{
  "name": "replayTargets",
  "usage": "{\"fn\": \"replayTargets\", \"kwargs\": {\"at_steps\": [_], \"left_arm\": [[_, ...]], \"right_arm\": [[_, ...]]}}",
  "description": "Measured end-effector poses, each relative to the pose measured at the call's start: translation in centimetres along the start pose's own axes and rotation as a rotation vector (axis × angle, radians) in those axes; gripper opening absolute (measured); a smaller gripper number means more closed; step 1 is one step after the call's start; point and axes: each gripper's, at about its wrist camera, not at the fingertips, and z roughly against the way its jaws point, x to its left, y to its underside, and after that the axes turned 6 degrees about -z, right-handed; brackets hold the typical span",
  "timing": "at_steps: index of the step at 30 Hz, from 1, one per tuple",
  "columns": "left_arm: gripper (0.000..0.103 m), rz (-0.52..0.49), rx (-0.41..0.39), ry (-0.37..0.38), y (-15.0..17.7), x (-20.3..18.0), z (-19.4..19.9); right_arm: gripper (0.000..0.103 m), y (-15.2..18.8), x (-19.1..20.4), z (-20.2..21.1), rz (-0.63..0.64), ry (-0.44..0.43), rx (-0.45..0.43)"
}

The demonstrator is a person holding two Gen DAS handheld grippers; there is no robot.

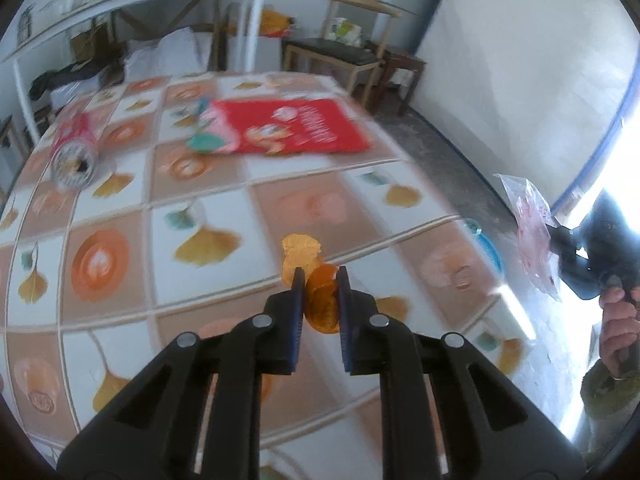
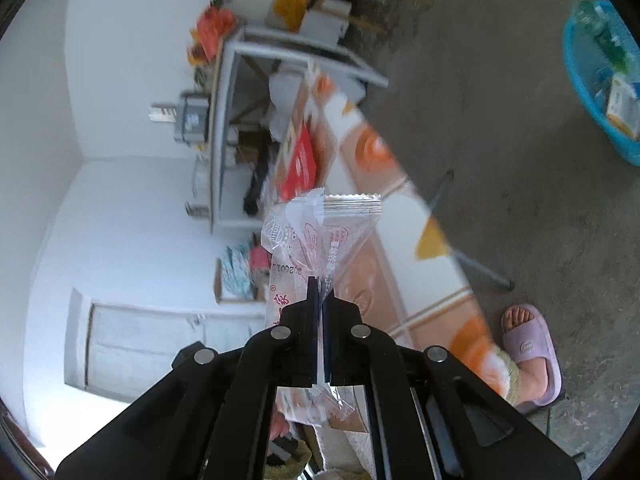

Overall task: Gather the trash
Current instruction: 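Carry the peel and plastic bag over the blue wastebasket and open both grippers, then move both grippers back over the table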

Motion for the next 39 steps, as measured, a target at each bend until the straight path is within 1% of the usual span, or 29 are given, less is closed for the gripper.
{"fn": "replayTargets", "kwargs": {"at_steps": [3, 5, 6, 8, 10, 12, 14, 15, 18, 22, 24, 25, 26, 27, 28, 29, 30, 31, 32, 33, 34, 37, 39], "left_arm": [[0.014, -0.066, -0.031, 0.049, -2.0, -3.3, 0.7], [0.014, -0.114, -0.047, 0.096, -3.7, -6.1, 0.8], [0.014, -0.140, -0.049, 0.132, -4.6, -7.8, 0.6], [0.014, -0.170, -0.040, 0.188, -5.9, -10.5, -0.1], [0.014, -0.206, -0.007, 0.261, -7.6, -14.0, -1.6], [0.014, -0.233, 0.034, 0.322, -8.8, -16.9, -3.4], [0.014, -0.245, 0.094, 0.385, -9.7, -19.9, -6.0], [0.014, -0.242, 0.137, 0.411, -10.1, -21.7, -7.9], [0.014, -0.237, 0.228, 0.476, -10.5, -25.6, -12.4], [0.014, -0.255, 0.312, 0.478, -10.8, -30.0, -17.4], [0.015, -0.276, 0.333, 0.471, -11.3, -32.3, -19.6], [0.020, -0.271, 0.344, 0.474, -11.7, -33.3, -20.9], [0.029, -0.261, 0.354, 0.478, -12.1, -34.1, -21.9], [0.064, -0.248, 0.370, 0.489, -12.6, -34.9, -23.2], [0.089, -0.237, 0.386, 0.475, -13.0, -35.5, -24.6], [0.088, -0.226, 0.383, 0.436, -13.2, -35.6, -25.6], [0.088, -0.208, 0.372, 0.402, -13.4, -35.4, -26.3], [0.088, -0.171, 0.374, 0.383, -13.5, -34.9, -26.8], [0.088, -0.134, 0.380, 0.380, -13.3, -34.1, -26.9], [0.088, -0.094, 0.384, 0.386, -13.1, -33.5, -26.7], [0.088, -0.059, 0.379, 0.408, -12.9, -32.5, -26.3], [0.088, -0.062, 0.336, 0.416, -12.7, -30.2, -24.1], [0.088, -0.074, 0.305, 0.428, -12.6, -28.9, -21.9]], "right_arm": [[0.002, -1.2, -0.8, 4.5, -0.007, -0.011, -0.111], [0.002, -1.9, -1.9, 8.3, -0.018, 0.000, -0.206], [0.002, -2.2, -2.7, 10.4, -0.029, 0.014, -0.258], [0.002, -2.6, -4.4, 13.3, -0.057, 0.036, -0.326], [0.002, -3.0, -6.3, 15.7, -0.093, 0.066, -0.381], [0.002, -3.3, -7.8, 16.9, -0.121, 0.087, -0.414], [0.002, -3.8, -9.9, 17.8, -0.167, 0.105, -0.442], [0.002, -3.8, -10.5, 17.9, -0.179, 0.111, -0.446], [0.002, -5.0, -13.1, 18.5, -0.233, 0.137, -0.468], [0.002, -7.4, -15.4, 18.2, -0.288, 0.177, -0.489], [0.004, -9.0, -16.3, 18.1, -0.320, 0.188, -0.504], [0.006, -10.4, -17.0, 17.9, -0.339, 0.203, -0.510], [0.006, -11.9, -17.7, 17.6, -0.354, 0.233, -0.510], [0.009, -13.3, -18.8, 17.2, -0.374, 0.253, -0.514], [0.023, -14.4, -19.9, 17.0, -0.390, 0.263, -0.515], [0.047, -15.4, -21.1, 16.5, -0.404, 0.274, -0.510], [0.056, -15.9, -22.1, 16.3, -0.417, 0.282, -0.507], [0.058, -16.3, -23.7, 15.9, -0.460, 0.312, -0.512], [0.058, -16.3, -25.0, 15.6, -0.495, 0.336, -0.511], [0.058, -16.2, -25.7, 15.3, -0.508, 0.342, -0.507], [0.058, -15.9, -26.6, 15.1, -0.515, 0.352, -0.506], [0.058, -14.8, -27.2, 15.4, -0.503, 0.376, -0.524], [0.058, -13.9, -27.1, 15.7, -0.489, 0.372, -0.525]]}}
